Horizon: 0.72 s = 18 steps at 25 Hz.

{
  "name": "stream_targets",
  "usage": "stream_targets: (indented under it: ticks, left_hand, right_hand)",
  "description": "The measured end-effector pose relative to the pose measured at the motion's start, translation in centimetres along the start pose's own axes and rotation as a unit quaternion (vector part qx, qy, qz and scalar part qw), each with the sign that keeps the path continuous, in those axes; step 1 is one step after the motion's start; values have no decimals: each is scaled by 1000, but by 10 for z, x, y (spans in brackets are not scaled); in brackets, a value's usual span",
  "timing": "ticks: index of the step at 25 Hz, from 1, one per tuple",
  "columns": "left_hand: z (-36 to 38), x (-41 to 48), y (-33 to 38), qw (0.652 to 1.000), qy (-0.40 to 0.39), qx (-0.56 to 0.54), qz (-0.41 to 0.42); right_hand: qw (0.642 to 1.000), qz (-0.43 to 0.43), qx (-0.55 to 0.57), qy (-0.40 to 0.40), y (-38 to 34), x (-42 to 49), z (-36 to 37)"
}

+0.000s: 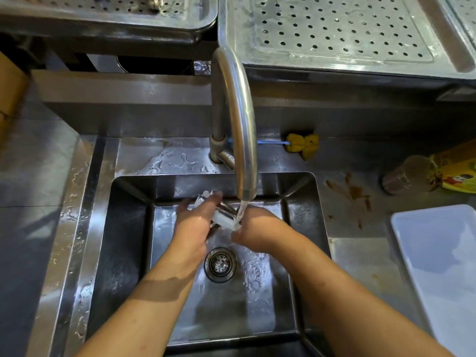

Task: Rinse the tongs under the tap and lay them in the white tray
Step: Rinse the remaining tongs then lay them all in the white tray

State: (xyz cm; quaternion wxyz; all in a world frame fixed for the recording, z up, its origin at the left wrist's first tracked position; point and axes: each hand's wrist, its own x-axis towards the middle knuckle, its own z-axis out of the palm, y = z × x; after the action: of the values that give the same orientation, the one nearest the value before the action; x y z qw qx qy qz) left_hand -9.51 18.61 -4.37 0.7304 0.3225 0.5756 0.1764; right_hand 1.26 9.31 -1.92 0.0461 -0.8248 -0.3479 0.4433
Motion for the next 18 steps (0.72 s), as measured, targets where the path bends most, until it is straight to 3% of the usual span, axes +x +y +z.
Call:
stream_targets:
  ticks: [1,2,3,4,6,7,8,9,11,14,16,18]
  left_hand:
    - [-11,0,4,991,42,90,85]
    - [-23,-1,9,961,56,207,177]
    - [-35,-3,14,910,22,325,259]
    - [-44,-9,21,846,-47,441,296]
    - [-52,-16,28,677,-159,672,254]
    - [-53,-16,26,598,-173,745,239]
    - [-52,-15,23,554,-169,780,238]
    - [-51,-13,20,548,-161,786,238]
    - [-51,-10,13,584,-158,764,225]
    - [-59,-11,0,610,-158,747,211]
    - [-64,-13,-8,638,-155,734,175]
    - [-70,-15,-15,685,-149,704,114]
  right_hand:
    - [997,-4,-71,-1,-2,3,-6]
    - [991,-7,-130,-7,-2,6,-9]
    - [985,-14,-173,-16,-3,6,-12]
    - [978,-28,-206,-20,-5,6,-11]
    - [963,-77,-258,-27,-13,6,-6]
    - [955,-110,-274,-28,-19,6,-3]
    - [946,-148,-289,-19,-24,6,1]
    - [936,-175,-304,-2,-28,5,4]
    - [922,-204,-327,30,-33,1,6]
    - [904,-213,-366,60,-31,-7,6]
    - [915,-200,-339,89,-21,-13,5]
    - [957,-147,-223,117,-6,-22,3]
